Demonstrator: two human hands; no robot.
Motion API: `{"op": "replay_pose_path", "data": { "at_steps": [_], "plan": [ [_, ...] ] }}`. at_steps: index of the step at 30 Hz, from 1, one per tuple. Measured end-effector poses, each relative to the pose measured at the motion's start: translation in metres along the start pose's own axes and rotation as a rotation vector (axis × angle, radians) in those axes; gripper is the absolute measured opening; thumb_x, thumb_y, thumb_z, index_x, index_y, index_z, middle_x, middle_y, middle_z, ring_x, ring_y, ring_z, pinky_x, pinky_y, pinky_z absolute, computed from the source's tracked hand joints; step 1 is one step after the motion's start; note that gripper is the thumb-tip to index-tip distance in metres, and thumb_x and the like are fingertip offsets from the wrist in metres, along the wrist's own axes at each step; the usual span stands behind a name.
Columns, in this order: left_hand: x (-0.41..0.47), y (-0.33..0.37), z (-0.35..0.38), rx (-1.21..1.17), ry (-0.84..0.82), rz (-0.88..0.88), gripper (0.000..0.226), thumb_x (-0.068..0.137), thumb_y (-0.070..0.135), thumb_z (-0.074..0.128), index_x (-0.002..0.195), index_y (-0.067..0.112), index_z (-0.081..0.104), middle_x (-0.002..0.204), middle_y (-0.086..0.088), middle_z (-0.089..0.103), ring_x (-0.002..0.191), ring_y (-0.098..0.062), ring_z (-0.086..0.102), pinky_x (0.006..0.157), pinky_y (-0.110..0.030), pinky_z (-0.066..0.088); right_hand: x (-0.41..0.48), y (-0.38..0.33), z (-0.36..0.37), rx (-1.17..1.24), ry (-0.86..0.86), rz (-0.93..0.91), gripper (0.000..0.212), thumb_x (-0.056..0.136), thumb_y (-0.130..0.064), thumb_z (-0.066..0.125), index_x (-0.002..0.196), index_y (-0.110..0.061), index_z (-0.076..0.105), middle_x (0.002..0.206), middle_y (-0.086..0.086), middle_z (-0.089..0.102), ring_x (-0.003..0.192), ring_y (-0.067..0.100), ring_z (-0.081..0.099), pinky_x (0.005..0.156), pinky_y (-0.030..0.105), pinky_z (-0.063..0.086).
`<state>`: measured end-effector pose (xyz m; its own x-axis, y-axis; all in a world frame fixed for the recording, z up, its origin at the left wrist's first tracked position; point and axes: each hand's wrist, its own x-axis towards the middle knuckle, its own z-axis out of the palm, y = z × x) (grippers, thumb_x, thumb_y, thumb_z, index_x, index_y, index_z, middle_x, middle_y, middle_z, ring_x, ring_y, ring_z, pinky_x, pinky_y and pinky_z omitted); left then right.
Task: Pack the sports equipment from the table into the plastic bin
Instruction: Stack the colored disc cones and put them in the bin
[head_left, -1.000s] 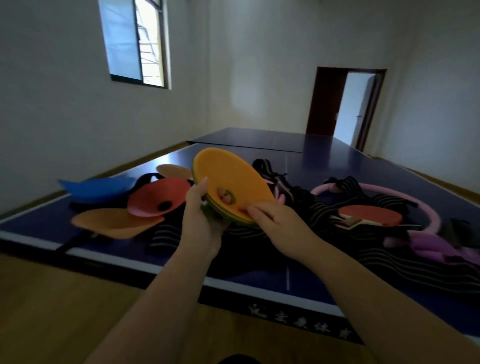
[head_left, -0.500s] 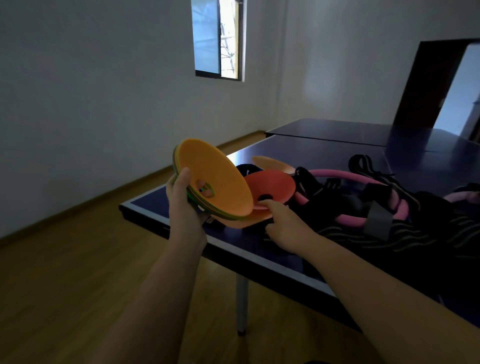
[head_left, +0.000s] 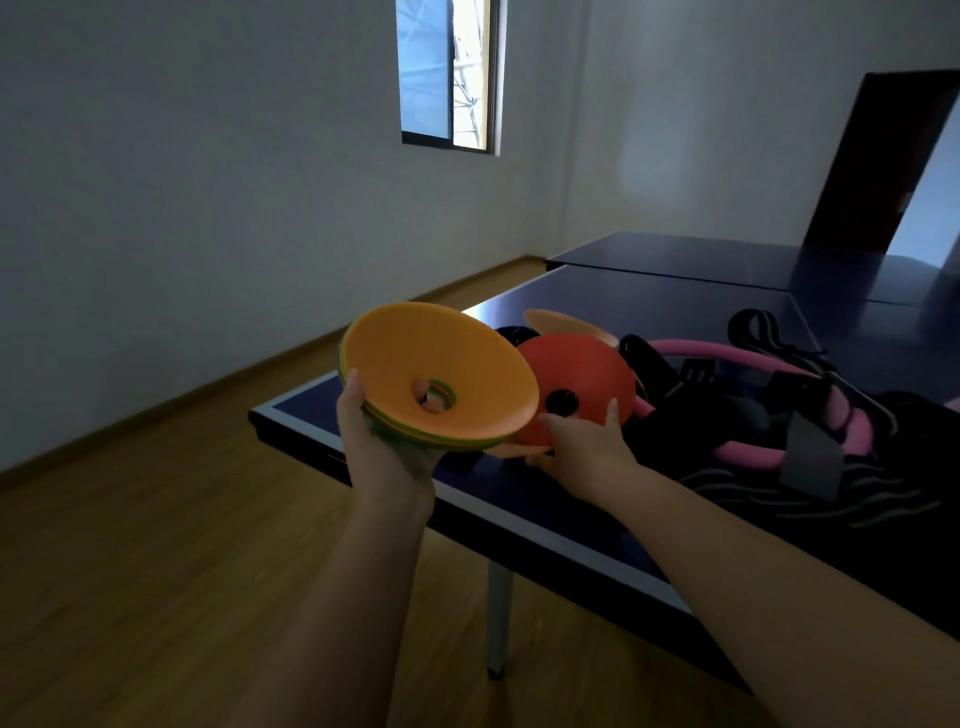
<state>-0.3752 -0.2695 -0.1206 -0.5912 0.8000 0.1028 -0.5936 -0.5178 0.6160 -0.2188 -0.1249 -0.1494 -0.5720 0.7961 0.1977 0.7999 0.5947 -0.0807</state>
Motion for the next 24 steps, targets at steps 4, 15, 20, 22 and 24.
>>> {"op": "replay_pose_path", "data": {
  "at_steps": [4,15,20,22,24],
  "plan": [
    [0.005,-0.004,0.001,-0.017,-0.01,-0.004,0.048,0.09,0.059,0.05,0.129,0.032,0.057,0.109,-0.011,0.066,0.091,-0.026,0.06,0.093,-0.053,0.051,-0.002,0.003,0.01,0.061,0.097,-0.09,0.022,0.097,-0.014,0.047,0.102,-0.017,0.069,0.103,0.002,0.067,0.107,0.023,0.059,0.118,0.05,0.019],
    [0.003,-0.002,0.006,-0.235,-0.006,-0.036,0.046,0.093,0.058,0.047,0.124,0.027,0.06,0.104,-0.01,0.072,0.083,-0.024,0.061,0.075,-0.037,0.049,-0.01,0.04,-0.027,0.334,0.489,0.008,0.028,0.076,0.014,0.054,0.075,-0.008,0.072,0.085,0.005,0.048,0.079,0.023,0.053,0.068,0.027,0.033],
    [-0.005,-0.012,0.016,-0.093,0.003,-0.091,0.036,0.096,0.057,0.042,0.113,0.029,0.059,0.094,-0.01,0.069,0.075,-0.021,0.06,0.071,-0.037,0.053,-0.012,0.06,-0.05,0.503,0.539,0.263,0.019,0.08,0.002,0.053,0.067,-0.012,0.052,0.069,0.004,0.056,0.065,0.026,0.056,0.053,0.033,0.032],
    [-0.01,-0.022,0.022,0.057,-0.012,-0.118,0.027,0.098,0.053,0.044,0.109,0.033,0.057,0.1,-0.009,0.067,0.083,-0.022,0.062,0.085,-0.049,0.056,-0.016,0.054,-0.057,0.628,0.536,0.256,0.017,0.084,0.0,0.053,0.075,-0.014,0.056,0.069,0.002,0.059,0.064,0.02,0.056,0.053,0.03,0.035],
    [-0.012,-0.032,0.026,0.152,-0.038,-0.149,0.027,0.097,0.052,0.048,0.115,0.033,0.054,0.113,-0.011,0.067,0.096,-0.025,0.066,0.09,-0.056,0.055,-0.023,0.042,-0.065,0.627,0.556,0.177,0.015,0.084,-0.001,0.054,0.075,-0.013,0.055,0.07,0.003,0.058,0.066,0.02,0.056,0.056,0.033,0.038]
  ]
}}
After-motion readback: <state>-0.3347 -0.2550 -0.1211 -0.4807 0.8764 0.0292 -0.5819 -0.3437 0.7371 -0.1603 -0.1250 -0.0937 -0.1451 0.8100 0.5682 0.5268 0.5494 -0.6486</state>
